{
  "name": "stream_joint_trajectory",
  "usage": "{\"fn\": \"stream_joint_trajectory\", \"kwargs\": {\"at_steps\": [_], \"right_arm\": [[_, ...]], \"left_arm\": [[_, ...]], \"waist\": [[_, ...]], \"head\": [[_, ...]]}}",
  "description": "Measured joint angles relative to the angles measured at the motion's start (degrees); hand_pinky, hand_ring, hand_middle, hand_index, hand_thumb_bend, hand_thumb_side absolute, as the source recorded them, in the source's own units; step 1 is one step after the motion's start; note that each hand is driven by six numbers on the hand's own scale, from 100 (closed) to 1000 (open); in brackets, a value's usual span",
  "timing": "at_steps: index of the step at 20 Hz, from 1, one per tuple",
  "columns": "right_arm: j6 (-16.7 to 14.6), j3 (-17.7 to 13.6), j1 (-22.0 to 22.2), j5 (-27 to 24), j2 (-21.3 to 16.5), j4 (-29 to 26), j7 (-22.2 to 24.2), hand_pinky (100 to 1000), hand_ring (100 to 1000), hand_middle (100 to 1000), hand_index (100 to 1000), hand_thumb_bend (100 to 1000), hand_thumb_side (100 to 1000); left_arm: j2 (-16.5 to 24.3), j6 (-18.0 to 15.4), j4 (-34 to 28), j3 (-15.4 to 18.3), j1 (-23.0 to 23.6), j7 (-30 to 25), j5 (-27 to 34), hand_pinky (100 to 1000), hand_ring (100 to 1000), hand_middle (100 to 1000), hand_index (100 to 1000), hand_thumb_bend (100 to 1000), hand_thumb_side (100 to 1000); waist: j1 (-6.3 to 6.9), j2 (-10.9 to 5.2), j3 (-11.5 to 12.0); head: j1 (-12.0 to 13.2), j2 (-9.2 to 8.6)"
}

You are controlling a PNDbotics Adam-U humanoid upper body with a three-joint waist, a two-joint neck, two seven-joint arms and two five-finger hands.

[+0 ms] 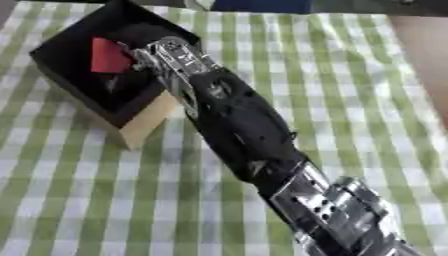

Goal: Pick up objects on the table and place them in the box.

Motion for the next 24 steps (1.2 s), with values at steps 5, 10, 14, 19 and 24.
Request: {"fn": "stream_joint_trajectory", "kwargs": {"at_steps": [5,10,14,19,24], "right_arm": [[-0.44,-0.40,-0.45,2.46,0.38,-0.35,0.39,904,981,849,998,147,416],[0.04,-1.34,-0.72,3.71,0.41,-1.19,0.97,891,964,799,966,100,100],[1.04,-1.62,-0.71,1.80,0.46,-1.40,0.80,894,967,798,968,100,100],[1.97,-1.57,-0.71,-1.31,0.36,-2.92,0.81,890,967,782,961,100,123],[2.77,-0.96,-0.71,-3.18,0.30,-4.42,1.24,890,967,782,961,100,123]], "left_arm": [[0.00,0.22,0.00,-0.01,0.01,-0.28,0.05,517,609,633,751,100,828],[-0.01,0.57,0.00,-0.02,0.01,-0.81,0.05,516,607,632,752,100,806],[-0.02,0.74,0.00,-0.02,0.06,-1.11,0.09,514,605,630,752,100,820],[-0.02,0.93,0.00,-0.02,0.08,-1.30,0.09,513,605,630,752,100,820],[-0.02,1.05,0.00,-0.02,0.10,-1.42,0.09,513,605,630,752,100,820]], "waist": [[0.01,-0.01,-0.07],[0.02,-0.06,-0.17],[0.05,-0.15,-0.20],[0.22,-0.38,-0.52],[0.24,-0.42,-0.52]], "head": [[0.04,0.00],[0.06,0.00],[0.10,0.00],[0.25,0.00],[0.26,0.00]]}}
